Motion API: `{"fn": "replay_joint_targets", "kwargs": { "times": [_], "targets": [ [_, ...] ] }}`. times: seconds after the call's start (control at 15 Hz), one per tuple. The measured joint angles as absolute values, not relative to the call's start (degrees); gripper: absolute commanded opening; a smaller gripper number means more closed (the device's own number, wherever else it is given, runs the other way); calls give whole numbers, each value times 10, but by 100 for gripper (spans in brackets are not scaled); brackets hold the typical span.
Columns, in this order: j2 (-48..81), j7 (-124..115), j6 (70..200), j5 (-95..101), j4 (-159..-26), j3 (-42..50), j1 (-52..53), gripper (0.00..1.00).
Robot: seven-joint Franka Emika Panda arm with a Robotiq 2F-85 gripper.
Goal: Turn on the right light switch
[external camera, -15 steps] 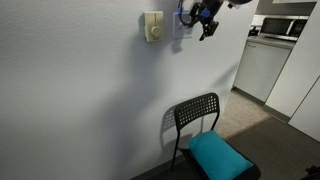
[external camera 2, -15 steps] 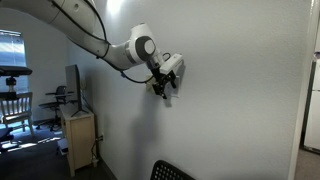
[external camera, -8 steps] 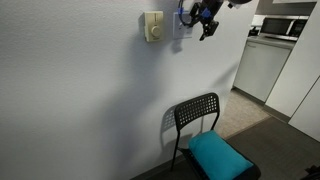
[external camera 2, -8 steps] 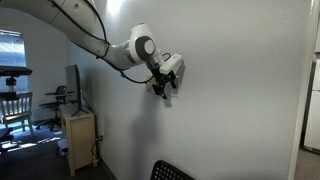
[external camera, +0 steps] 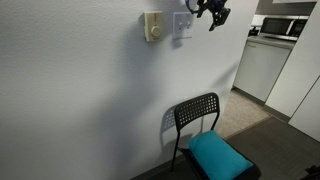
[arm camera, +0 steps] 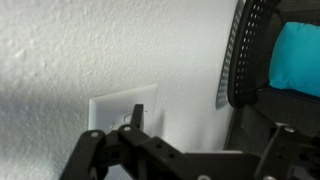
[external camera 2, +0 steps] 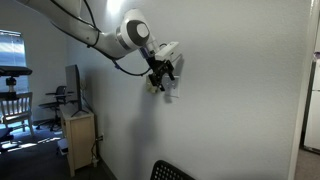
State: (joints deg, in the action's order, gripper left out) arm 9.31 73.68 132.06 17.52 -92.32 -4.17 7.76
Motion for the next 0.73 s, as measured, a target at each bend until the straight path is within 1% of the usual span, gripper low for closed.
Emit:
{"fn": "replay_joint_targets", "kwargs": {
  "times": [0.33,0.73],
  "targets": [
    [51,737,1289,188,-943,-42,78,100],
    [42,737,1282,188,-950,-42,79,100]
  ]
}}
